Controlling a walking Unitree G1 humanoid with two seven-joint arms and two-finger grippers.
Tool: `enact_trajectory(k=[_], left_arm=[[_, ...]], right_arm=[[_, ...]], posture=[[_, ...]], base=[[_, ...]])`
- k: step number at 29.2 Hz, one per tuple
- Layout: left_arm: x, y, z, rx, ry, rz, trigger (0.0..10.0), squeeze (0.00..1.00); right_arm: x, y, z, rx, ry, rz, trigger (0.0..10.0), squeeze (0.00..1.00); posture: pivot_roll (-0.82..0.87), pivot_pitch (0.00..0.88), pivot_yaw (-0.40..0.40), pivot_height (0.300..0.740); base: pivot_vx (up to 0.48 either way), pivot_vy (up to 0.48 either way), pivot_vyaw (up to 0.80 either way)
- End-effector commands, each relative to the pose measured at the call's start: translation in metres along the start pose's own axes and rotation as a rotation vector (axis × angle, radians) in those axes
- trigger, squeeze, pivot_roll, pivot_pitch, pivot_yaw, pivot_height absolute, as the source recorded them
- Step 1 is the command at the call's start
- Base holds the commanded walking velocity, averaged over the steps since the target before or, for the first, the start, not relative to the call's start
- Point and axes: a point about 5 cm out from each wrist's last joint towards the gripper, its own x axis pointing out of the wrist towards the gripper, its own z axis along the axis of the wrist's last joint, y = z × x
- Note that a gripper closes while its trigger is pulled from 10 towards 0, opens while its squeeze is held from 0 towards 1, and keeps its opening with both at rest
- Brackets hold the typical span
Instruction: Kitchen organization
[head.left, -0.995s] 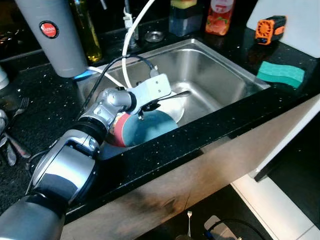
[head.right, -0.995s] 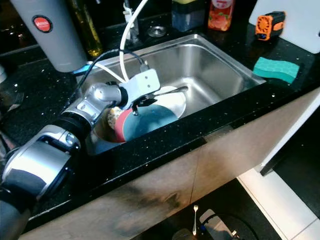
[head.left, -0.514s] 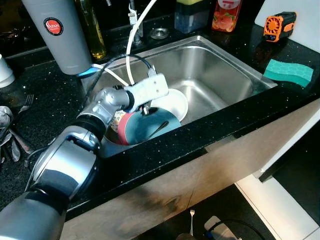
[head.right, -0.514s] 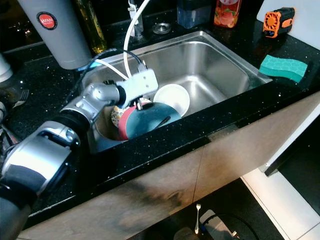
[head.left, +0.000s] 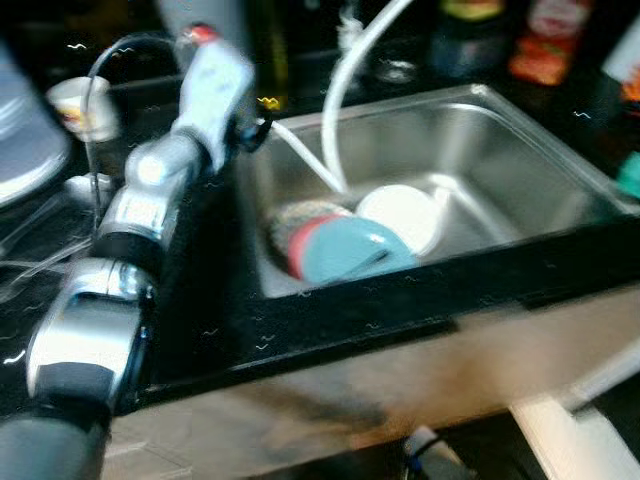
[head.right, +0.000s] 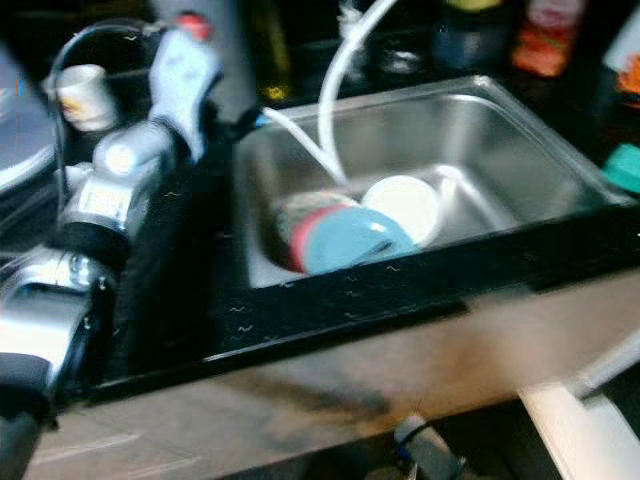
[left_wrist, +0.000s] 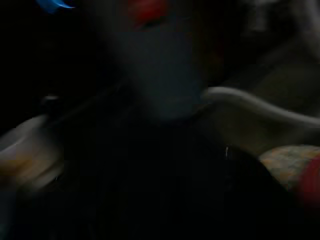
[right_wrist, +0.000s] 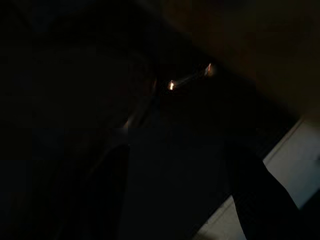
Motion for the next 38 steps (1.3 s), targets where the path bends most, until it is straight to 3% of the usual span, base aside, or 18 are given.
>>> enact_trajectory(k=[1, 6, 12, 18, 27, 33, 38], left_arm=[[-0.001, 0.001, 0.009, 0.02, -0.006, 0.015, 10.0, 0.0], [-0.027, -0.012, -0.012, 0.001, 0.142, 0.094, 10.0, 0.0], [-0.037, -0.015, -0.019, -0.007, 0.198, 0.136, 10.0, 0.0], [-0.044, -0.006, -0.02, -0.01, 0.27, 0.187, 10.0, 0.0], [-0.035, 0.015, -0.021, -0.025, 0.267, 0.217, 10.0, 0.0], [-0.024, 0.036, -0.021, -0.069, 0.259, 0.26, 10.0, 0.0], [-0.02, 0.043, -0.026, -0.116, 0.271, 0.276, 10.0, 0.0]], right_arm=[[0.001, 0.007, -0.005, 0.006, 0.018, 0.026, 10.0, 0.0], [0.001, 0.006, -0.004, -0.011, 0.025, 0.039, 10.0, 0.0], [0.001, 0.004, -0.002, -0.01, 0.021, 0.034, 10.0, 0.0], [0.001, 0.003, 0.0, -0.001, 0.014, 0.007, 10.0, 0.0], [0.001, 0.002, 0.0, -0.001, 0.011, 0.004, 10.0, 0.0], [0.0, 0.001, -0.003, -0.001, 0.012, -0.004, 10.0, 0.0], [-0.002, 0.0, -0.008, -0.004, 0.018, -0.006, 10.0, 0.0]], posture=[[-0.01, 0.006, 0.042, 0.74], [0.02, 0.0, 0.028, 0.74], [0.02, 0.0, 0.027, 0.74], [0.01, 0.0, 0.038, 0.74], [-0.02, 0.0, 0.041, 0.74], [-0.04, 0.009, 0.041, 0.74], [-0.06, 0.03, 0.037, 0.74]], base=[[0.0, 0.0, 0.8], [0.0, 0.0, 0.8], [0.0, 0.0, 0.72], [0.0, 0.0, 0.0], [0.0, 0.0, 0.0], [0.0, 0.0, 0.0], [0.0, 0.0, 0.0]])
